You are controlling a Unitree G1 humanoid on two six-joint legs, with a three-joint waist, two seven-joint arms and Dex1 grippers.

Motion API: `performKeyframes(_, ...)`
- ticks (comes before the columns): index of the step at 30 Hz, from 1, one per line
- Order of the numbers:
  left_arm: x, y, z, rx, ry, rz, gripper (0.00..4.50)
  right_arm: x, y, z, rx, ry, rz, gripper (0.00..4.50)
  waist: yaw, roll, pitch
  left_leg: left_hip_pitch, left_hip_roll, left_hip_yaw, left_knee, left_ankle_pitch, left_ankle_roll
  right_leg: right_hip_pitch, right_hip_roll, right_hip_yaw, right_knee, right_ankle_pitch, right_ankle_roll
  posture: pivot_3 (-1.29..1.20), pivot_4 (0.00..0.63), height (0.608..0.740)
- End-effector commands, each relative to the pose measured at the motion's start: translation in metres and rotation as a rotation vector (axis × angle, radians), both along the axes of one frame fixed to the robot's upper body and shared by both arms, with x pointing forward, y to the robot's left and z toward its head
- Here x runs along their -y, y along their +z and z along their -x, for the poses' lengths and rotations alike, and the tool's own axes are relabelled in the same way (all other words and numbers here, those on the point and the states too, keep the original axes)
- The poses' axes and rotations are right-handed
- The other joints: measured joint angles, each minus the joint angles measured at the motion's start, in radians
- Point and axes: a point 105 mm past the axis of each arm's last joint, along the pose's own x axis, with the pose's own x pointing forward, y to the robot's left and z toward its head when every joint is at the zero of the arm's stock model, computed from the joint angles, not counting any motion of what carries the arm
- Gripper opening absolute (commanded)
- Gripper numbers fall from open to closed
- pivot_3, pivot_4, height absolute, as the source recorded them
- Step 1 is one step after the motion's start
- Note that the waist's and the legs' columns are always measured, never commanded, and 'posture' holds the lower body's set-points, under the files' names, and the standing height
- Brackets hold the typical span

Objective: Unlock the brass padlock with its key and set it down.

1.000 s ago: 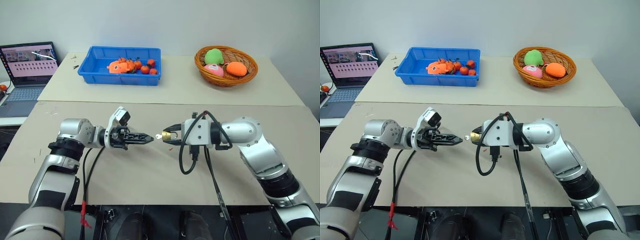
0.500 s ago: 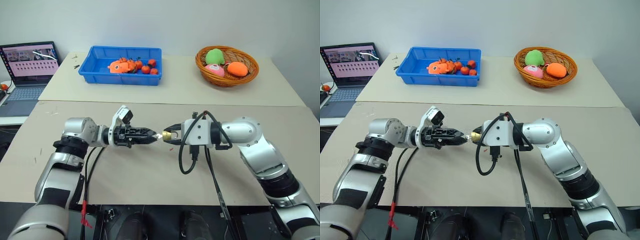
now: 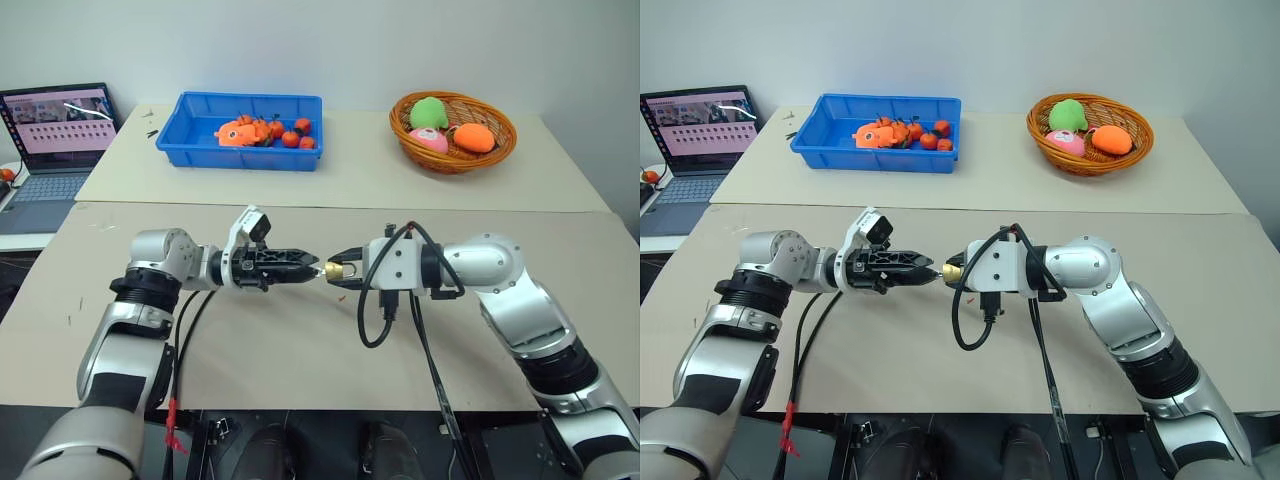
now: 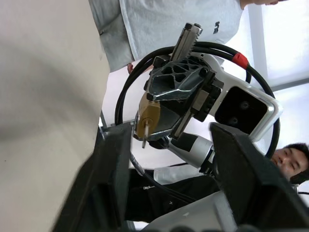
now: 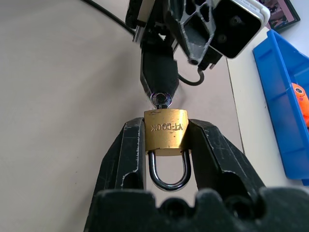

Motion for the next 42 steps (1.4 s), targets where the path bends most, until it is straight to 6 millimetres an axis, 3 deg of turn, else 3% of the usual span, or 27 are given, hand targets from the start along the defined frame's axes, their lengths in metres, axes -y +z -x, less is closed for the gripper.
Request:
performKeyframes(1, -0.002, 0.003, 0.005, 0.025, -0.024, 0.011, 0.79, -0.002, 0.011, 0.004, 0.054, 0.023, -0.01, 0.91, 0.0, 0.0, 0.0, 0.0, 0.0, 0.0, 0.0, 0.0, 0.0, 0.0, 0.0, 0.0, 0.0, 0.0, 0.0, 0.0, 0.15, 0.692)
performKeyframes(3, -0.003, 0.002, 0.006, 0.03, -0.029, 0.007, 0.08, -0.002, 0.011, 0.003, 0.055, 0.023, -0.011, 0.91, 0.0, 0.0, 0.0, 0.0, 0.0, 0.0, 0.0, 0.0, 0.0, 0.0, 0.0, 0.0, 0.0, 0.0, 0.0, 0.0, 0.15, 0.692)
performKeyframes(4, -0.003, 0.002, 0.005, 0.029, -0.028, 0.005, 0.02, -0.002, 0.011, 0.003, 0.055, 0.024, -0.011, 0.91, 0.0, 0.0, 0.0, 0.0, 0.0, 0.0, 0.0, 0.0, 0.0, 0.0, 0.0, 0.0, 0.0, 0.0, 0.0, 0.0, 0.15, 0.692)
performKeyframes(18, 0.005, 0.003, 0.002, 0.098, -0.019, -0.002, 0.02, -0.002, 0.01, 0.004, 0.054, 0.023, -0.008, 0.91, 0.0, 0.0, 0.0, 0.0, 0.0, 0.0, 0.0, 0.0, 0.0, 0.0, 0.0, 0.0, 0.0, 0.0, 0.0, 0.0, 0.15, 0.692)
performKeyframes(30, 0.029, 0.0, -0.014, 0.377, 0.095, -0.081, 0.02, -0.001, 0.008, 0.004, 0.048, 0.026, -0.005, 0.91, 0.002, 0.0, 0.0, 0.0, 0.0, 0.0, 0.0, 0.0, 0.0, 0.0, 0.0, 0.0, 0.0, 0.0, 0.0, 0.0, 0.15, 0.692)
performKeyframes(42, 0.034, -0.006, -0.029, 0.608, 0.214, -0.134, 0.02, -0.001, 0.008, 0.004, 0.049, 0.027, 0.001, 0.91, 0.003, 0.0, 0.0, 0.0, 0.0, 0.0, 0.0, 0.0, 0.0, 0.0, 0.0, 0.0, 0.0, 0.0, 0.0, 0.0, 0.15, 0.692)
